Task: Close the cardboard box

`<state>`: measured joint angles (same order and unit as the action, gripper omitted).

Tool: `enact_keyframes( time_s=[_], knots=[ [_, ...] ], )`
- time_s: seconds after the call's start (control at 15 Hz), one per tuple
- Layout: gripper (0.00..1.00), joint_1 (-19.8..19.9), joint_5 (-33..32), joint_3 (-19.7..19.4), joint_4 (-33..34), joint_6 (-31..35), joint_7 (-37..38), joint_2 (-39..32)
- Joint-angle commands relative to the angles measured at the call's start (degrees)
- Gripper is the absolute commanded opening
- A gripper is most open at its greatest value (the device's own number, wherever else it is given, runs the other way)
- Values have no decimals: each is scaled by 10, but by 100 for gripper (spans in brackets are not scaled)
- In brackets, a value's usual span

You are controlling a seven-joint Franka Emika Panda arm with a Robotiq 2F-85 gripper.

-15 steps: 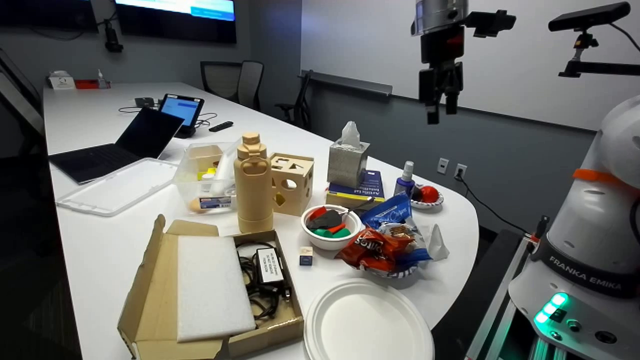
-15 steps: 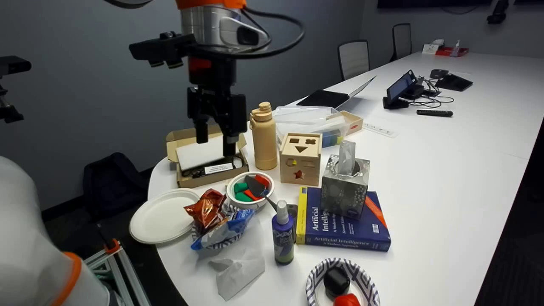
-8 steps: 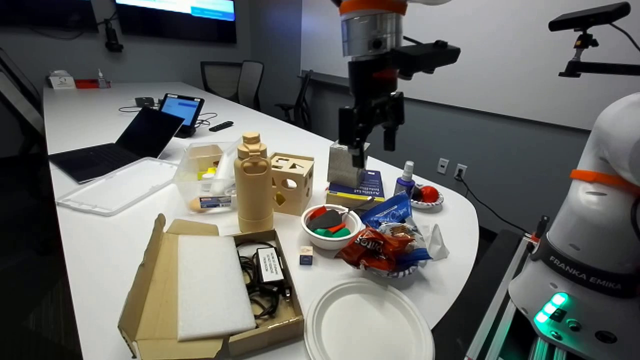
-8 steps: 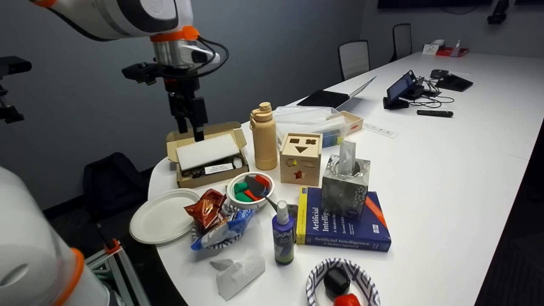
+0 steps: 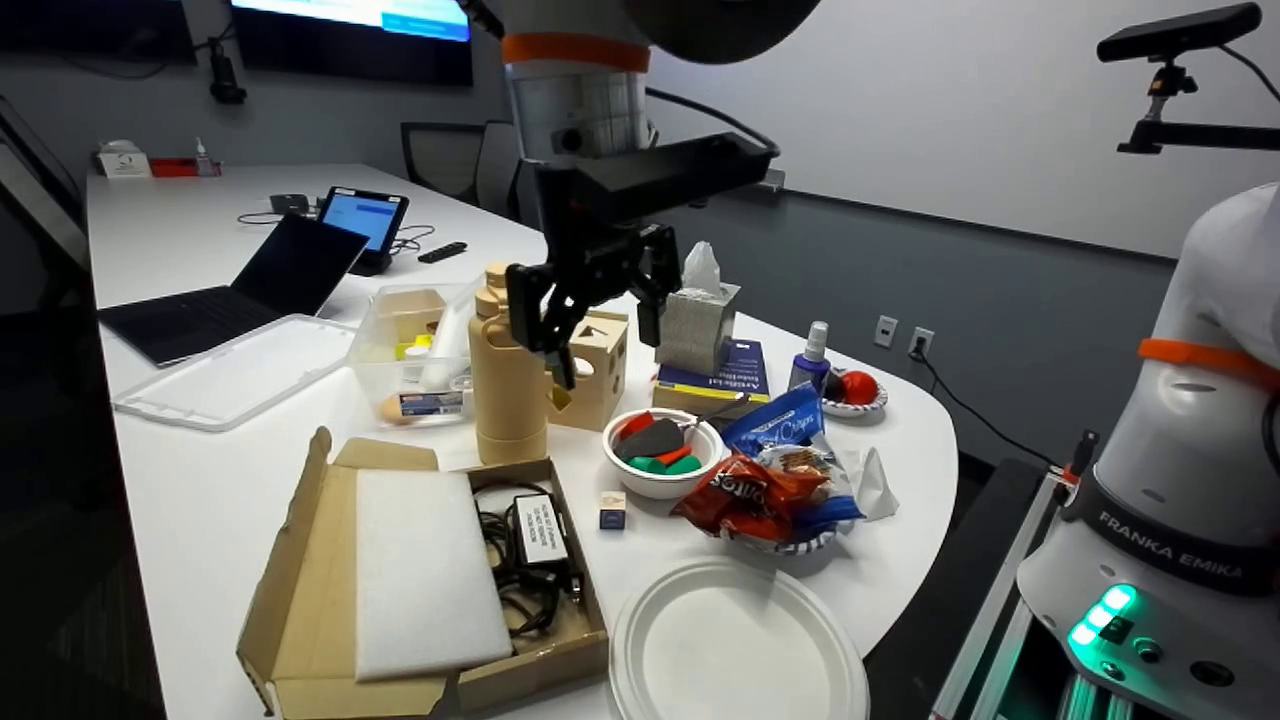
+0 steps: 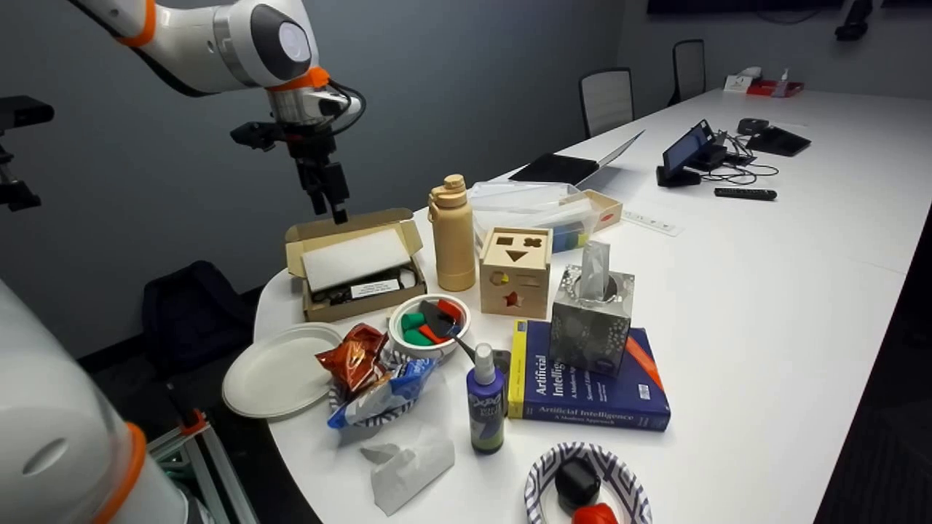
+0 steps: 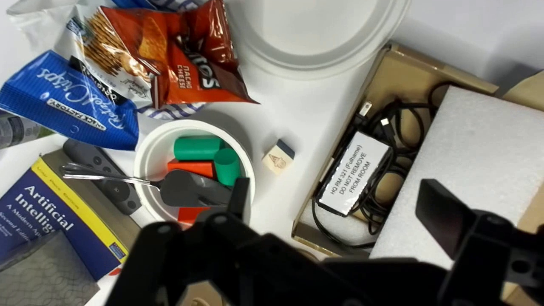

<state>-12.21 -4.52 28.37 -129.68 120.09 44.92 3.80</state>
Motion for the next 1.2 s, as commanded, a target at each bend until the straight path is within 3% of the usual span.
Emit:
enact_keyframes(
  time_s=[0.0, 0.47, 1.13],
  knots=[
    [100, -41, -59, -16, 73, -6, 73, -84],
    [100, -124, -77, -55, 158, -2, 139, -186],
    [100, -205, -71, -107, 312, 0, 164, -312]
  ],
)
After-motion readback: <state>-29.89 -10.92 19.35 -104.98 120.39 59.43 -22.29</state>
